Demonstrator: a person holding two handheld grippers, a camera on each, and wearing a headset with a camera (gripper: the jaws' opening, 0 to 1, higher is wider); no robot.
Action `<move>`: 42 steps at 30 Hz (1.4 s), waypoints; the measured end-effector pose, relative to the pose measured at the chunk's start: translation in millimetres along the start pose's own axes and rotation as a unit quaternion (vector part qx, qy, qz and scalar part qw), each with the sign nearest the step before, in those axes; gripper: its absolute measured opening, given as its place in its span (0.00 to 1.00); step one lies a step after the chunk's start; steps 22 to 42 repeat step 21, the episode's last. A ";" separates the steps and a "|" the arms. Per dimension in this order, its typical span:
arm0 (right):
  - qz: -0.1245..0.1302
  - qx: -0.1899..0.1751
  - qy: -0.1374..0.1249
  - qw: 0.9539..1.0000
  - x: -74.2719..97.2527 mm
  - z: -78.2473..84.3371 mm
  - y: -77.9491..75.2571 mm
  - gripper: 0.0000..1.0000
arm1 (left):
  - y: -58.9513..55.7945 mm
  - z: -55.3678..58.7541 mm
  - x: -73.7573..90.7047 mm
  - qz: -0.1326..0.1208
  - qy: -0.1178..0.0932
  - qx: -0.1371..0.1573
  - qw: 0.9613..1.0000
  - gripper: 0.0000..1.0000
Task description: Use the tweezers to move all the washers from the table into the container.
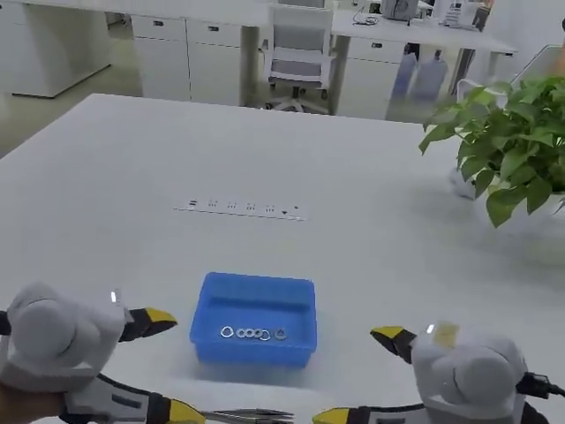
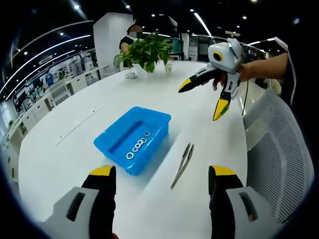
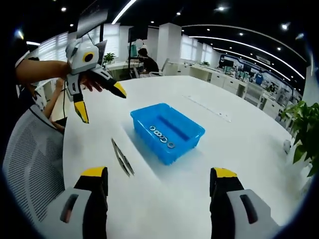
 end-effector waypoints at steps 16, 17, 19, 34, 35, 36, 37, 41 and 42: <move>-0.019 0.000 0.009 1.000 7.9 4.3 12.4 1.00 | -11.6 -1.1 5.3 -0.009 0.001 0.001 1.000 0.99; -0.021 0.000 0.010 1.000 8.1 4.2 13.2 1.00 | -12.1 -1.0 5.2 -0.010 0.002 0.000 1.000 0.99; -0.021 0.000 0.009 1.000 8.0 4.1 13.7 1.00 | -12.3 -1.0 5.1 -0.009 0.001 -0.003 1.000 0.99; -0.020 0.000 0.009 1.000 7.7 4.3 13.8 1.00 | -12.0 -1.5 5.3 -0.010 0.001 -0.004 1.000 0.99; -0.020 0.000 0.009 1.000 7.7 4.3 13.8 1.00 | -12.0 -1.5 5.3 -0.010 0.001 -0.004 1.000 0.99; -0.020 0.000 0.009 1.000 7.7 4.3 13.8 1.00 | -12.0 -1.5 5.3 -0.010 0.001 -0.004 1.000 0.99; -0.020 0.000 0.009 1.000 7.7 4.3 13.8 1.00 | -12.0 -1.5 5.3 -0.010 0.001 -0.004 1.000 0.99; -0.020 0.000 0.009 1.000 7.7 4.3 13.8 1.00 | -12.0 -1.5 5.3 -0.010 0.001 -0.004 1.000 0.99; -0.020 0.000 0.009 1.000 7.7 4.3 13.8 1.00 | -12.0 -1.5 5.3 -0.010 0.001 -0.004 1.000 0.99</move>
Point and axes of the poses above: the centre of the closed fingertips' face, and the gripper's own axes: x roughly backward along the fingers, y roughly to its left, z roughly out of its underside, the point moved 7 cm from there along x, roughly backward along the fingers, and after that the axes turned 8 degrees about x, right-handed, at the moved point
